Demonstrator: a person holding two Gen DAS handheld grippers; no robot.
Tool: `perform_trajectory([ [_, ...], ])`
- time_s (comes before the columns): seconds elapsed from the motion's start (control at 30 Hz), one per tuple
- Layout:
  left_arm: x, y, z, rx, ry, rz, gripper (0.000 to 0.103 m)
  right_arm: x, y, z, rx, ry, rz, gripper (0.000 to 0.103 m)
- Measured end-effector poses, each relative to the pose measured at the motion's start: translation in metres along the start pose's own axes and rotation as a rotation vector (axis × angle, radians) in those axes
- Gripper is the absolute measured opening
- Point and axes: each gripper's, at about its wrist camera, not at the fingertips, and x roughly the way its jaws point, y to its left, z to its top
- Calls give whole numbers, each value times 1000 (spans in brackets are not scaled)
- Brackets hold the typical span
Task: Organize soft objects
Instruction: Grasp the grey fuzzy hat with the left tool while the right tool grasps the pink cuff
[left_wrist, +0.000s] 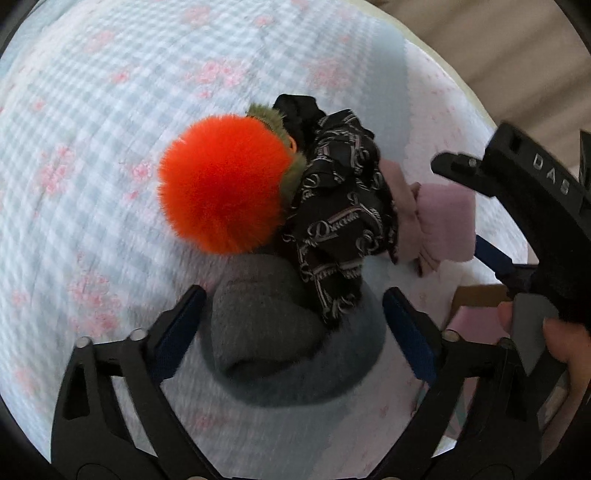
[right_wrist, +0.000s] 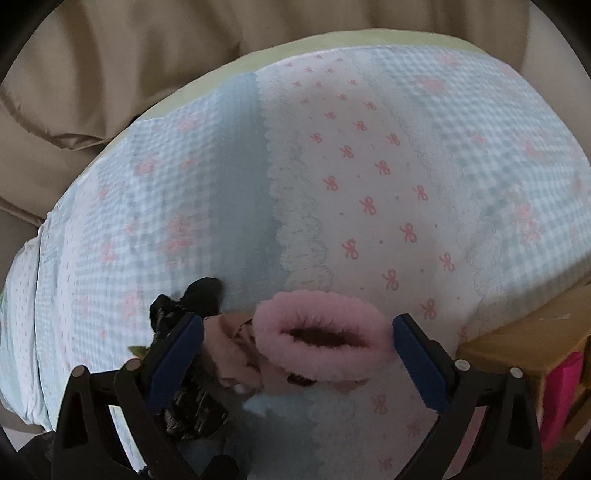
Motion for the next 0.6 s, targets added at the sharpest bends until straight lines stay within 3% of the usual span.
perform_trajectory([
  [0.17, 7, -1, 0, -7, -4, -1, 71, 9, -12, 1, 20, -2, -32, 71],
  [0.23, 5, -1, -2, 4, -14, 1, 65, 10, -15, 0, 22, -7, -40, 67],
  [0.3, 2, -1, -3, 8, -17, -3, 60, 9, -17, 0, 25, -15, -36, 57],
  [0.6, -23, 4, -4, 14, -31, -18, 54, -9, -12, -3, 0, -47, -23, 38],
])
